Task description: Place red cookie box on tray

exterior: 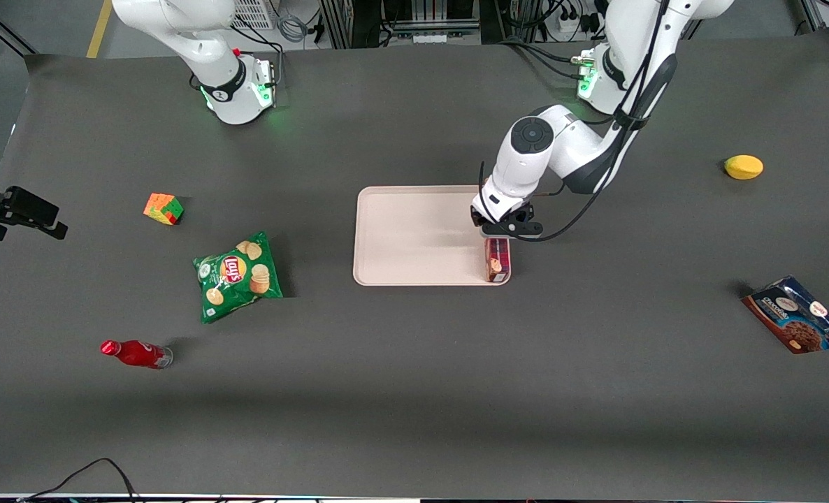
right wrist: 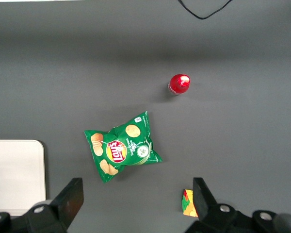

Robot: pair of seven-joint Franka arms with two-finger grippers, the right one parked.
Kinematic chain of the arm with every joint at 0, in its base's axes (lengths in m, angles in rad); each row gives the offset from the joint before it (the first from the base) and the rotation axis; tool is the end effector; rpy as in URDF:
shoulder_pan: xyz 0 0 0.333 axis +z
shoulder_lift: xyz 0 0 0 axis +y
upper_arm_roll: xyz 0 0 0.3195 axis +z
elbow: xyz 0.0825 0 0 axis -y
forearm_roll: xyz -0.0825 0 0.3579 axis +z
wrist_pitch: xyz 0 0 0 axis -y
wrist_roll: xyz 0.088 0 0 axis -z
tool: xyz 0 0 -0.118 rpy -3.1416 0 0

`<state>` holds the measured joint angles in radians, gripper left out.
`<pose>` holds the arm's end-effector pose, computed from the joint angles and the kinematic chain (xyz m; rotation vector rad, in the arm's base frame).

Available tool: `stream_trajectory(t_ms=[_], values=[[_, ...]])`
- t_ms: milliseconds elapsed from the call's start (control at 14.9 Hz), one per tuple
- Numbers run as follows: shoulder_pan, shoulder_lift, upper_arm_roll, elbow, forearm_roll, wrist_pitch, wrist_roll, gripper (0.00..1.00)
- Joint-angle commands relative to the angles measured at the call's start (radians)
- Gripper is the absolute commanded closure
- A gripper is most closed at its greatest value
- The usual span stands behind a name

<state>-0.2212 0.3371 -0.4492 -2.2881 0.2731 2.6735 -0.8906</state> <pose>0.4087 -0.3349 0.2411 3.0659 0.0154 0.0944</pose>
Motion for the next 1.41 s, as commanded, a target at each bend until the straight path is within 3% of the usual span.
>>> stream_trajectory(t_ms=[0,134,336,471,605,874,1076,1345], values=[[-0.013,-0.006,0.006,0.027,0.021,-0.012,-0.034,0.0],[-0.012,-0.024,0.004,0.068,0.021,-0.055,-0.054,0.0],[-0.004,-0.047,0.001,0.241,0.006,-0.348,-0.016,0.0],[0.011,-0.052,0.01,0.378,-0.069,-0.54,0.108,0.0],[0.025,-0.085,0.076,0.465,-0.164,-0.663,0.259,0.0],[0.061,-0.193,0.226,0.547,-0.186,-0.82,0.502,0.0],[0.092,-0.291,0.325,0.6,-0.232,-0.934,0.59,0.0],[0.14,-0.335,0.377,0.745,-0.267,-1.145,0.687,0.0]])
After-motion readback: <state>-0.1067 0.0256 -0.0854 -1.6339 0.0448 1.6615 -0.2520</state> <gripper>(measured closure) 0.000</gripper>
